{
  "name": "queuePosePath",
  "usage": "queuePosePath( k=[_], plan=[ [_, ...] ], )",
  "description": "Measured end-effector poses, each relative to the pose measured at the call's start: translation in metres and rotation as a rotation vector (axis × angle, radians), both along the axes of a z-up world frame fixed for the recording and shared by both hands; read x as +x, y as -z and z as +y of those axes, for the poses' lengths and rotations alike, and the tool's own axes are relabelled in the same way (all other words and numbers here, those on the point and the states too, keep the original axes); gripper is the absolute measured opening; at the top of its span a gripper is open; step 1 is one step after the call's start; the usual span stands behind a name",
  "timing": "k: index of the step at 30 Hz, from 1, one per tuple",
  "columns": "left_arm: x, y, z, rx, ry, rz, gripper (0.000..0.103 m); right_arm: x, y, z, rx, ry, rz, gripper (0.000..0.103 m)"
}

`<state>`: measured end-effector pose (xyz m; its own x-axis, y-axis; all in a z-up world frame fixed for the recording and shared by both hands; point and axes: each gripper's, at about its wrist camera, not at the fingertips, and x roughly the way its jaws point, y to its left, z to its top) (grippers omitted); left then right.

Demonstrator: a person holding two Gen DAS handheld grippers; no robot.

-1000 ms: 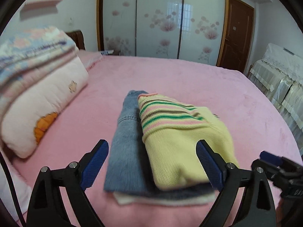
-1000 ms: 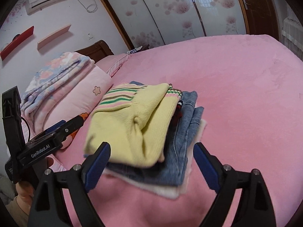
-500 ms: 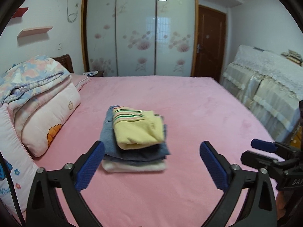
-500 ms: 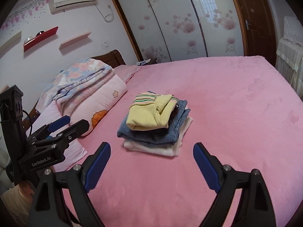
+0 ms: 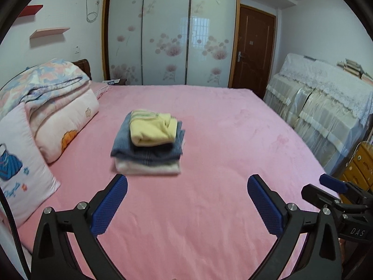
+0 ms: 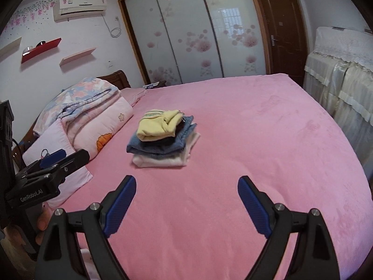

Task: Fold large clothes

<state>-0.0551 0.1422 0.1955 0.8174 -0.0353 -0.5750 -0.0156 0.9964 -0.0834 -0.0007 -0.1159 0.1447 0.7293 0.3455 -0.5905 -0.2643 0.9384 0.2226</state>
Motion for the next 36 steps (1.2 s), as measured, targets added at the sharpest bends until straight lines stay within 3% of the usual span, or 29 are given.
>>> queuePosePath(
  k=[7,15,21,36],
  plan=[
    [-0.043,0.04,-0.026,0.01,-0.019,0.079,0.102,-0.043,0.03,-0.019,0.007,0.049,0.052,0.09],
    [-0.061,0.073,-0.044,0.032,-0.062,0.161,0.102,-0.075,0.058,-0.022,-0.055,0.09,0.071,0.09],
    [-0.074,0.089,-0.056,0.063,-0.072,0.189,0.102,-0.091,0.075,-0.025,-0.055,0.107,0.097,0.09],
    [-0.077,0.106,-0.05,0.032,-0.084,0.263,0.102,-0.099,0.093,-0.027,-0.06,0.104,0.15,0.09]
  ],
)
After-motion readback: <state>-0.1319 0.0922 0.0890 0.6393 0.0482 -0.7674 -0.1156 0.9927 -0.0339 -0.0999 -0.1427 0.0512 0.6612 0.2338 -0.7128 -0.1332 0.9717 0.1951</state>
